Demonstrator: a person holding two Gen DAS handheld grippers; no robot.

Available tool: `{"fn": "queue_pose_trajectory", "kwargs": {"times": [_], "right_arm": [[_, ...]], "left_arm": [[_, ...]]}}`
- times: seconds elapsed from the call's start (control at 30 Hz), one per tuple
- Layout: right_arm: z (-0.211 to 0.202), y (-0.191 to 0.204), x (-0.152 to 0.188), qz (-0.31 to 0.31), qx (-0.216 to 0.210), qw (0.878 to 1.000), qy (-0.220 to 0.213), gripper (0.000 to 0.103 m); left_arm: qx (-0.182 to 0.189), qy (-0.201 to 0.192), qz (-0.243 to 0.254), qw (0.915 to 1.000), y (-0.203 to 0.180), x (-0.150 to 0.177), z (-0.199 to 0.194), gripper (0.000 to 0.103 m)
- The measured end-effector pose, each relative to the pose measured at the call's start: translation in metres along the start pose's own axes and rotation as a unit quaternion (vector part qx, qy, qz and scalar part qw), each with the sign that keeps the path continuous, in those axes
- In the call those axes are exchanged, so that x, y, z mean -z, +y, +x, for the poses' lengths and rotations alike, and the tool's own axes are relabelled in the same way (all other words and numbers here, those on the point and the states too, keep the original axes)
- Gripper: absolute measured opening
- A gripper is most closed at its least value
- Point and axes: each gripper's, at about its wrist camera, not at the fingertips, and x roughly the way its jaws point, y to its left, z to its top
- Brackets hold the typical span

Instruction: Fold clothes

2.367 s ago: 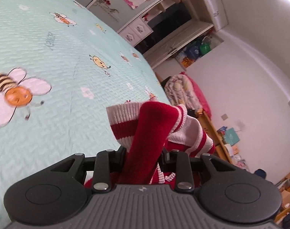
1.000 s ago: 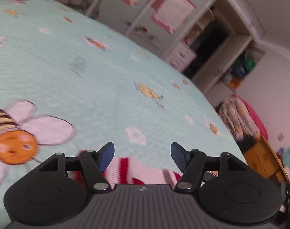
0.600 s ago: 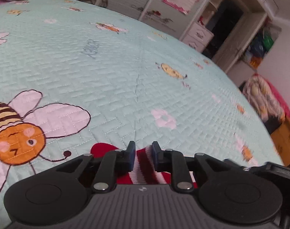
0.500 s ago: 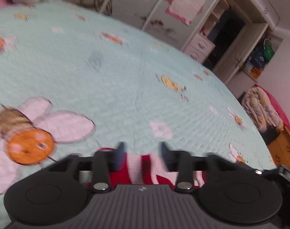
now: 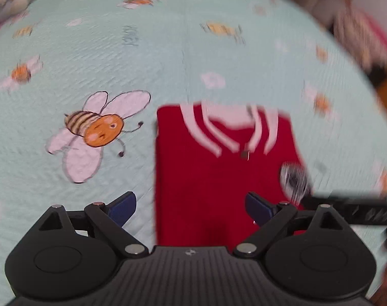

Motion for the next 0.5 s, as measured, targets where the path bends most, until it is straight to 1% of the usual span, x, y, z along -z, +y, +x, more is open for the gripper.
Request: {"fn": "queue_pose_trajectory", "kwargs": {"times": [0.07, 0.23, 0.3, 0.43, 0.5], "right_arm": [[-0.014, 0.017, 0.001, -0.030, 0.011, 0.999, 0.017, 0.081], [-0.031, 0.035, 0.015, -0.075, 0.030, 0.996, 0.032, 0.082], [-0.037, 0.042, 0.020, -0.092, 0.038, 0.994, 0.038, 0.082], [-0.051, 0.055, 0.031, -0.127, 0.053, 0.989, 0.049, 0.082], [-0.050, 0.055, 0.032, -0.138, 0.067, 0.987, 0.045, 0.082]], "left_arm": [[-0.019, 0.026, 0.028, 0.9991, -0.007, 0.004, -0.007, 0.103], [-0.052, 0.079, 0.076, 0.9927, -0.016, 0.021, -0.024, 0.103], [-0.046, 0.087, 0.077, 0.9922, -0.014, 0.030, -0.030, 0.103], [-0.052, 0.096, 0.070, 0.9916, -0.010, 0.040, -0.037, 0.102], [-0.049, 0.099, 0.064, 0.9918, -0.009, 0.042, -0.037, 0.102]]}}
